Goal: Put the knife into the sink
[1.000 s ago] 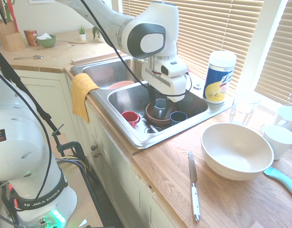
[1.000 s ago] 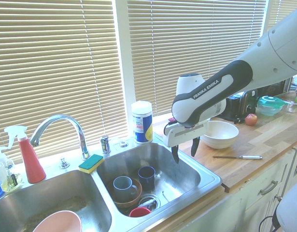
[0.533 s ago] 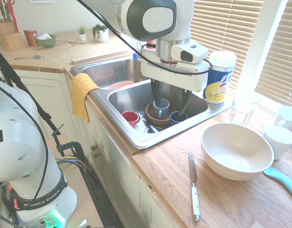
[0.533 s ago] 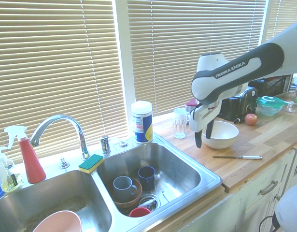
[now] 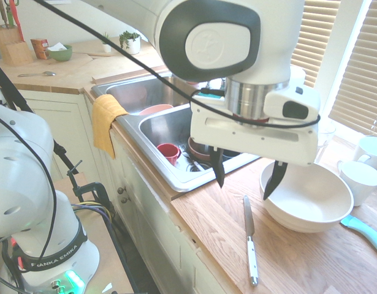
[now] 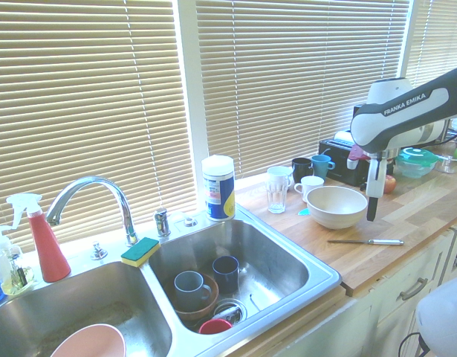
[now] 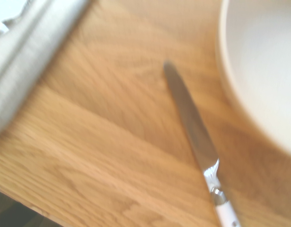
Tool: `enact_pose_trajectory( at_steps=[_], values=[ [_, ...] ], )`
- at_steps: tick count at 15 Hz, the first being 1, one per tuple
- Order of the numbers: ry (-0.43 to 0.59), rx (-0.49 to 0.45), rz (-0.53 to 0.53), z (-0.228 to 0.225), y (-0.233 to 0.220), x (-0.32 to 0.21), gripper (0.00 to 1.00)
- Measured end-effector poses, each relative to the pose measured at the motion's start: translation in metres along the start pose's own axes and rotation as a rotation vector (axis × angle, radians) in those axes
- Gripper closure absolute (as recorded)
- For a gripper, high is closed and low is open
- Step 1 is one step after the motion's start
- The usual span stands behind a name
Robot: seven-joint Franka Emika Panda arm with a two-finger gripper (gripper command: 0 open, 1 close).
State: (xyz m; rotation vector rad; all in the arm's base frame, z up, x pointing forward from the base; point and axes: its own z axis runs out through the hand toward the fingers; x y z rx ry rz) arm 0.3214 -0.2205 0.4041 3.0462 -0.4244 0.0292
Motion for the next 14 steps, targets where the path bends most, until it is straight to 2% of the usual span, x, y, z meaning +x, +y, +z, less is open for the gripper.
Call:
enact_pose_trajectory(
  at_steps=[6, 7, 14],
  values=[
    [-0.049, -0.028, 0.001, 0.065, 0.020, -0.003, 0.00],
    [-0.055, -0.028, 0.002, 0.073, 0.024, -0.002, 1.00],
    [-0.054, -0.048, -0.001, 0.092, 0.035, 0.013, 1.00]
  ],
)
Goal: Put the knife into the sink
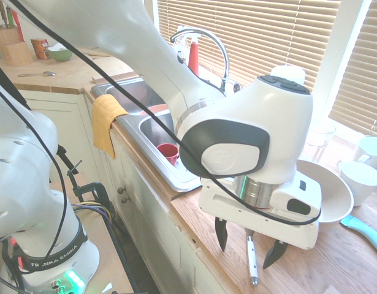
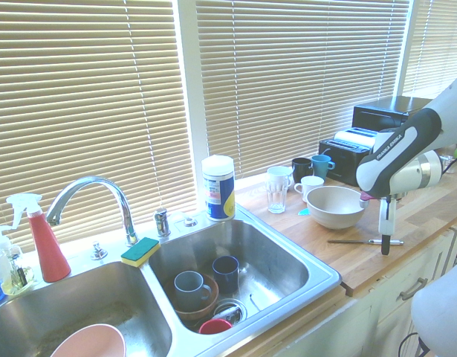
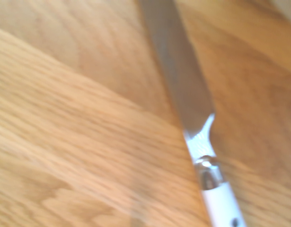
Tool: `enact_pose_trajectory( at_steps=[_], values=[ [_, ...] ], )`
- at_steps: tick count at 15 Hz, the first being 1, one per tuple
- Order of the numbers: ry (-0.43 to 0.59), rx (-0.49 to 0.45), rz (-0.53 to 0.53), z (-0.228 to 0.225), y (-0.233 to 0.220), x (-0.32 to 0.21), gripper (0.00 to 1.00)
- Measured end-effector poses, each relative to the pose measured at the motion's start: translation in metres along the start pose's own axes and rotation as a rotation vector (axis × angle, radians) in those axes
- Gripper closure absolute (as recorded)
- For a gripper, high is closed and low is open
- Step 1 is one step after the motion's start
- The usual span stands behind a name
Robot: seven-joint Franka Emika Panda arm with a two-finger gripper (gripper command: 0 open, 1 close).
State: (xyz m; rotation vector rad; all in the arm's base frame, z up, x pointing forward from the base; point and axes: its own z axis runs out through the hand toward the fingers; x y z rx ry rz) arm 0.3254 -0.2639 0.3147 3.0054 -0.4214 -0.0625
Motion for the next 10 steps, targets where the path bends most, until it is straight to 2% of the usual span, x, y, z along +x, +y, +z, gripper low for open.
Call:
enact_pose_trajectory(
  at_steps=[10],
  values=[
    [-0.011, -0.006, -0.010, 0.0031, 0.0075, 0.0056, 1.00]
  ],
)
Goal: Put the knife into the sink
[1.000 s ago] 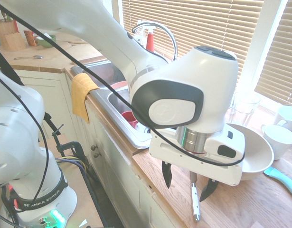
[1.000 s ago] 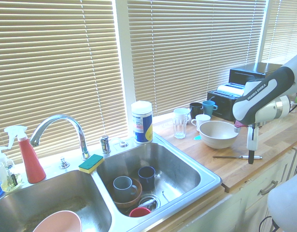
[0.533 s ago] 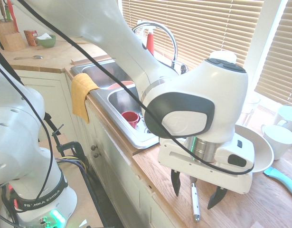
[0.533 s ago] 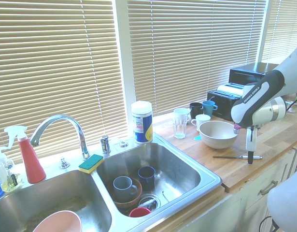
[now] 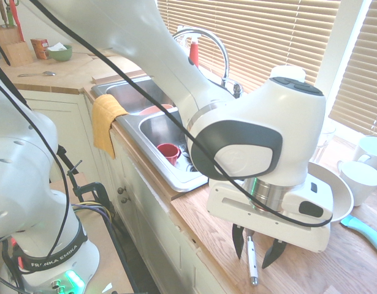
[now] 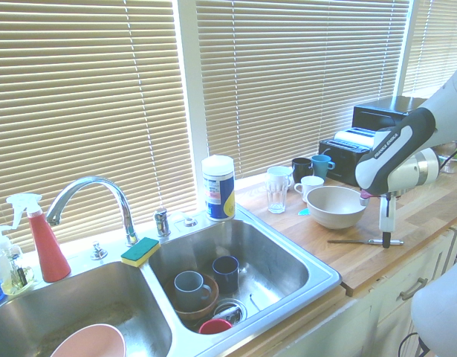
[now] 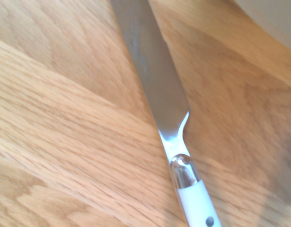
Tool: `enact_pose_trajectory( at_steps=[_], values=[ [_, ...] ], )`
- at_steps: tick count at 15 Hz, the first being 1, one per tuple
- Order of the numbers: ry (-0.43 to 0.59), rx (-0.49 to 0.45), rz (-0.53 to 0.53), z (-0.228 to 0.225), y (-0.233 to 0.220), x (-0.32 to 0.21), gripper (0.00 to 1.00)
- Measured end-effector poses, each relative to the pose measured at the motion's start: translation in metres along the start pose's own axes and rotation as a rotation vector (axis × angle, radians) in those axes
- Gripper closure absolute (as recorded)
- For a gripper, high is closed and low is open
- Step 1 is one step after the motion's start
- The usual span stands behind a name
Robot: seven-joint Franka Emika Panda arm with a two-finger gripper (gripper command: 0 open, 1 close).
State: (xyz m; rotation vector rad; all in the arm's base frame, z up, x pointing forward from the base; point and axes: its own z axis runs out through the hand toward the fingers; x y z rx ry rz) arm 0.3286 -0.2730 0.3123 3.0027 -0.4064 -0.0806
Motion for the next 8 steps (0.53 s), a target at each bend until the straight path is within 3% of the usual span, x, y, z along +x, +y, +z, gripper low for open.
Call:
enact_pose_trajectory(
  at_steps=[8],
  values=[
    [0.004, -0.007, -0.004, -0.0004, 0.0023, 0.0004, 1.00]
  ],
)
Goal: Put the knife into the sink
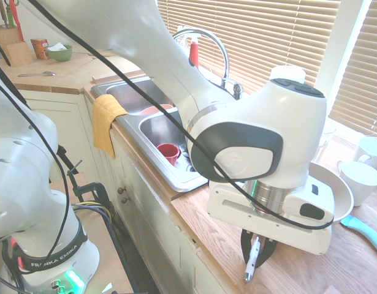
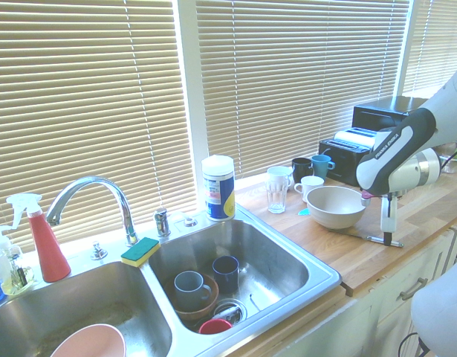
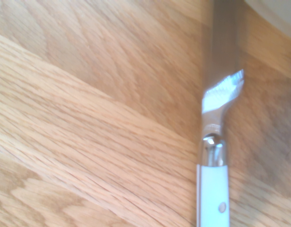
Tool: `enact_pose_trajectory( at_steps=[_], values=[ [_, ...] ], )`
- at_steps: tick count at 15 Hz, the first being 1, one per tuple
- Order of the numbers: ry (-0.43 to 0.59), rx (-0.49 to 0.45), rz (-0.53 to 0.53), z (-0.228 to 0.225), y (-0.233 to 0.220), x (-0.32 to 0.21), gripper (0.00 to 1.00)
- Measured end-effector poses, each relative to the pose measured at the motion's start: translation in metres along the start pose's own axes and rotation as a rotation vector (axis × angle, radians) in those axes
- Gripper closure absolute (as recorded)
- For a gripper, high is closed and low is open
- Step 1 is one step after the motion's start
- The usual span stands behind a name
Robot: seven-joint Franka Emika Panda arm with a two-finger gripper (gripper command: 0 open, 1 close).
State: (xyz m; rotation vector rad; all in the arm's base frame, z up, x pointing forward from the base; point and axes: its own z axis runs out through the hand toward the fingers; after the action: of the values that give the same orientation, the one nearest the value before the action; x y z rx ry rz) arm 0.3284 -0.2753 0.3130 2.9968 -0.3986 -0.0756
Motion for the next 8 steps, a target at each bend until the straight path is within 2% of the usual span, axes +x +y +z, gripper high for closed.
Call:
enact_pose_trajectory(
  at_steps=[5, 8],
  values=[
    [-0.003, -0.015, -0.024, 0.000, -0.003, 0.000, 1.00],
    [-0.006, -0.038, -0.086, -0.001, -0.017, -0.012, 1.00]
  ],
)
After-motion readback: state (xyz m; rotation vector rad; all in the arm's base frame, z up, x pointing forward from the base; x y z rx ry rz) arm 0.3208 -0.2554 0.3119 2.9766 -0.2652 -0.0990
